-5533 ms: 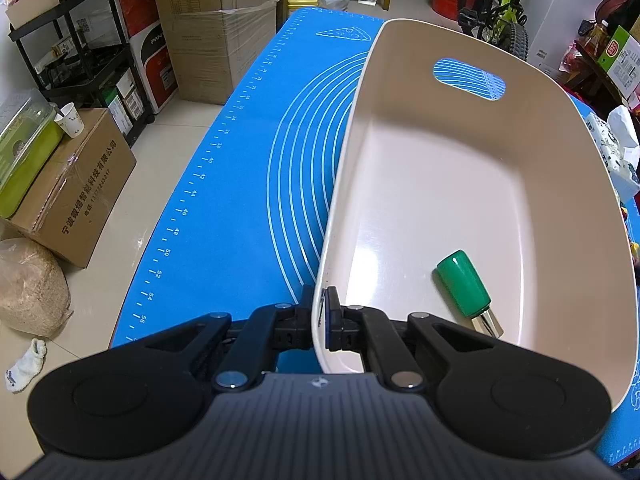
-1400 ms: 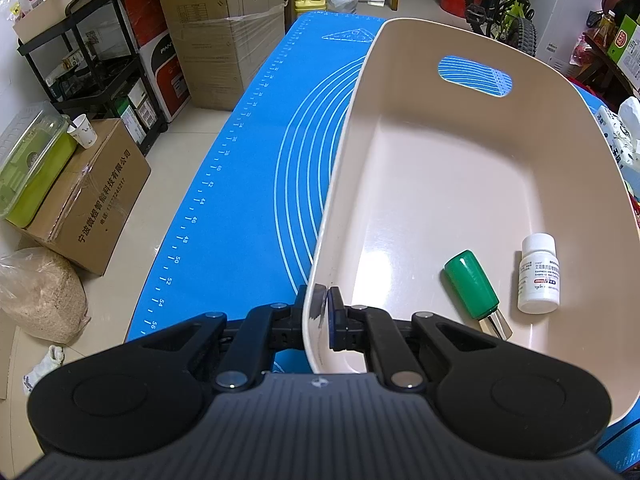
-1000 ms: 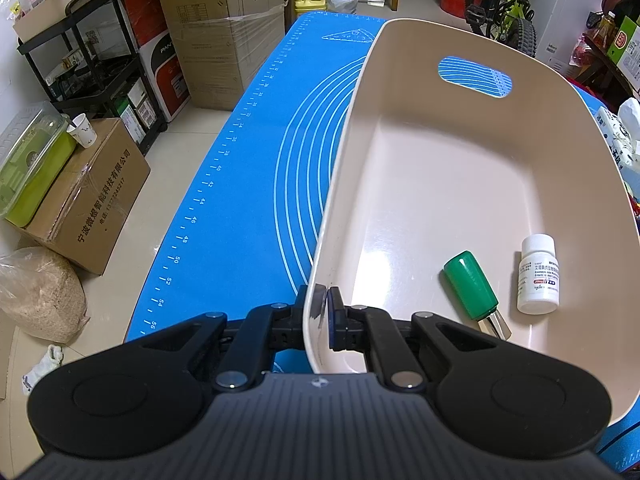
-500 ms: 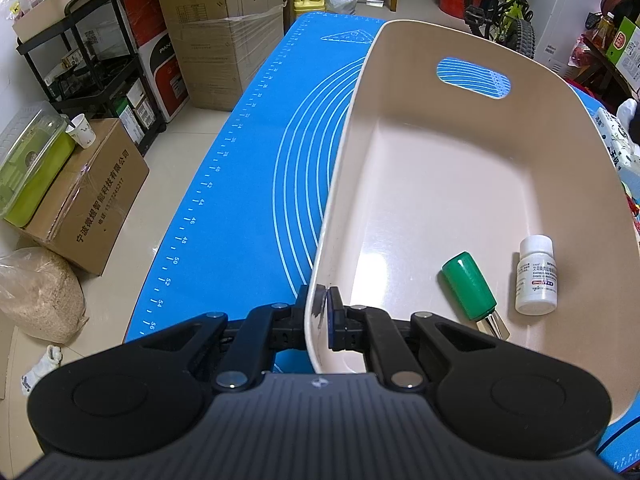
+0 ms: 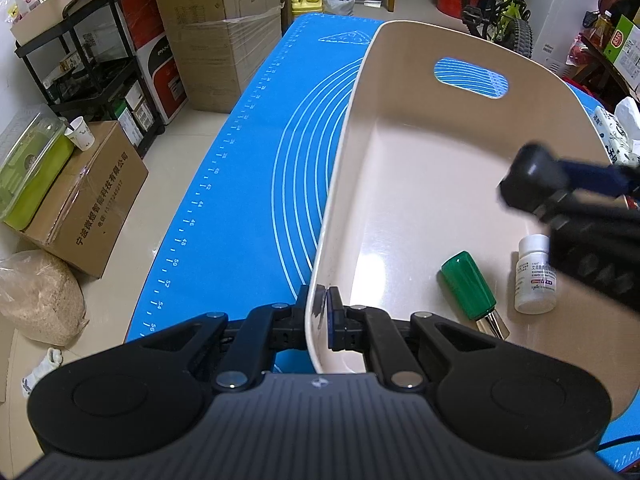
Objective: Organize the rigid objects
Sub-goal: 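Carry the black earbud case into the bin with the right tool and release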
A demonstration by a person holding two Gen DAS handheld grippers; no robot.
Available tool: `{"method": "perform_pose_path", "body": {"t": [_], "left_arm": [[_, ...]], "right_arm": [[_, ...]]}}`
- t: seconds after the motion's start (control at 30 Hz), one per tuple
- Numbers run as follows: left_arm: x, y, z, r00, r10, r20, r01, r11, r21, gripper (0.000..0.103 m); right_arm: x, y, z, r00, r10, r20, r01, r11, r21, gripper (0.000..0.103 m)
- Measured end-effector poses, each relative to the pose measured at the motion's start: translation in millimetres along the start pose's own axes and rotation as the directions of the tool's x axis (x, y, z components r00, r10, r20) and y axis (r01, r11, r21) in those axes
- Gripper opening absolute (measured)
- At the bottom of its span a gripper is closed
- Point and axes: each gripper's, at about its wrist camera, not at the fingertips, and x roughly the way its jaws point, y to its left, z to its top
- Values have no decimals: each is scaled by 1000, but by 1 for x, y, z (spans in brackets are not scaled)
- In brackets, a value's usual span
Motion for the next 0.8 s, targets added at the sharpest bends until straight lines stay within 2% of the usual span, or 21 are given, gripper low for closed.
{"method": "perform_pose_path", "body": {"t": [0.23,0.4,0.67,0.8], "left_arm": [[-1,0,0,1000,1,0,-1,1000,3,9],[-2,-1,0,1000,1,0,-1,1000,3,9],[-3,0,1,1000,-1,1,1,1000,2,9],[-3,0,1,1000,0,2,0,1000,2,9]], "right_arm": [[28,15,-9,987,18,-161,-25,999,-43,57],[36,23,-9,974,22,-226,-37,997,-62,57],[26,14,-5,979,44,-199,-48,999,-14,66],[4,1,1,990,60,-132,-56,998,33,69]]}}
